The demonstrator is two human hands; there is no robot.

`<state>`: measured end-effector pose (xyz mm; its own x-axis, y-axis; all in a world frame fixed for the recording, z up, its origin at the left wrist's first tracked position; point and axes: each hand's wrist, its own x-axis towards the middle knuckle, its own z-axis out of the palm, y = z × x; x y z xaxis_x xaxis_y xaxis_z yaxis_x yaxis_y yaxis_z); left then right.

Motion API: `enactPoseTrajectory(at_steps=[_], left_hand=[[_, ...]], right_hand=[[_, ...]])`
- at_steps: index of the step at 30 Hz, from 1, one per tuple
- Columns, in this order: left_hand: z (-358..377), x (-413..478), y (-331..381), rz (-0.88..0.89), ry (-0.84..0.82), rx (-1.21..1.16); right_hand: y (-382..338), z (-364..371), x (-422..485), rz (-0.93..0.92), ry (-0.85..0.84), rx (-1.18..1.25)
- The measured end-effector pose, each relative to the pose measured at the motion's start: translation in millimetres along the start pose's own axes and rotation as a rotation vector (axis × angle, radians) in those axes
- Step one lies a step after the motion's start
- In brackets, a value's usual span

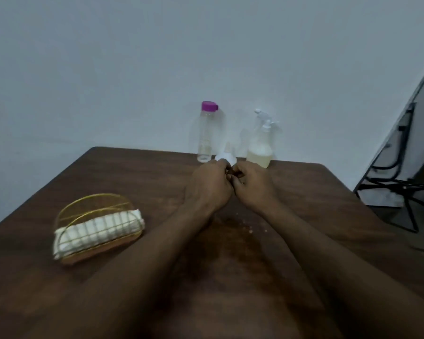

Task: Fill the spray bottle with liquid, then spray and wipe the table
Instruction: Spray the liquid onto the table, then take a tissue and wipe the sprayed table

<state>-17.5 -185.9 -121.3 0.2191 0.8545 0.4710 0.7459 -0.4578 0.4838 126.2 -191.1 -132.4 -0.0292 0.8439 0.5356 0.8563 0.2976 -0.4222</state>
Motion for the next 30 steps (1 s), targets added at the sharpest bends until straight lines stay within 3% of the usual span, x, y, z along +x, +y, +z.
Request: enactPoseTrajectory(at_steps=[5,9,17,24,30], left_hand=[[-60.3,-63.2,-24.7,-0.015,0.082,0.043],[-100.6,-98.4,-50.9,-0.016,0.136,0.117],[-151.0,-147.1,-95.3,-0.115,0.386,0.150],[-156.6,-168.2,-133.6,-0.234,0.324,0.135],[-152.7,-171.0,-142.5,-0.231,0.333,0.034]], right_hand=[[-65.8,14.6,-25.4,-0.125,-0.013,0.069],[-112.2,31.7,-32.9,-0.173,-0.116,0.153],[-162.1,59.8,-27.6,-0.195,-0.420,-0.055],[-170.9,72.5,-32.9,-0.146,-0.535,-0.098],[-174.6,79.4,-40.4,-0.150,-0.461,-0.090]])
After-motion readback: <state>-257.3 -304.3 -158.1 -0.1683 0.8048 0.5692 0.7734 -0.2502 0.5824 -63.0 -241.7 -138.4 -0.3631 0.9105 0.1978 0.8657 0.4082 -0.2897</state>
